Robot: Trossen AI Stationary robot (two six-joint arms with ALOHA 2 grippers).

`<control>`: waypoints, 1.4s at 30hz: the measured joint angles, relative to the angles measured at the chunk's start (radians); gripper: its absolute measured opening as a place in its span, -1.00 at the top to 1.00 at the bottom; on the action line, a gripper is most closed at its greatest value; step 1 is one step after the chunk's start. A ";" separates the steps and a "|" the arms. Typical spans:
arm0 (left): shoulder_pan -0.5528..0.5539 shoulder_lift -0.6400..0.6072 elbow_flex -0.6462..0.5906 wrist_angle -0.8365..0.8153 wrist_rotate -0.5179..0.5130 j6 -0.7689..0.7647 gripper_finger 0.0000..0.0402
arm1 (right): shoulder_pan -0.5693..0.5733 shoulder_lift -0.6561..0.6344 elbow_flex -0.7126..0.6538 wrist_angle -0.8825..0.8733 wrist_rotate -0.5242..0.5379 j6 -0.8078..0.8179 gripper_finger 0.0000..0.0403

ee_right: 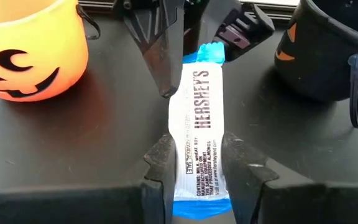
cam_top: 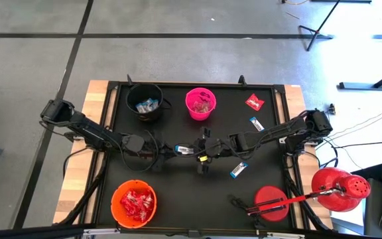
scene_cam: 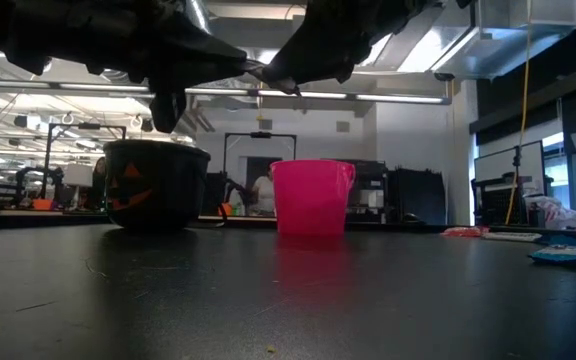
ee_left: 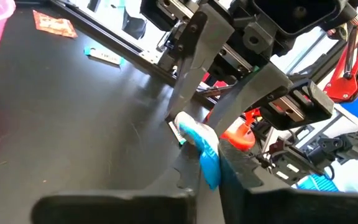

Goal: Organize candy in baskets
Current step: Put the white chocolate bar into the black bucket

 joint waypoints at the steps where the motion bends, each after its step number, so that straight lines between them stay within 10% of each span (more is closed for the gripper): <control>1: 0.000 0.000 0.000 -0.001 0.001 0.000 0.94 | 0.000 0.000 0.000 -0.001 0.000 -0.001 0.49; 19: 0.064 -0.108 0.000 -0.085 -0.018 0.107 0.97 | 0.002 -0.104 0.002 -0.154 -0.002 0.017 -0.17; 33: 0.298 -0.660 -0.001 -0.842 -0.386 0.207 0.96 | 0.002 -0.124 0.001 -0.286 0.003 0.083 -0.06; 42: 0.393 -0.854 -0.001 -1.157 -0.423 0.116 0.78 | 0.002 -0.117 0.001 -0.298 0.004 0.086 -0.05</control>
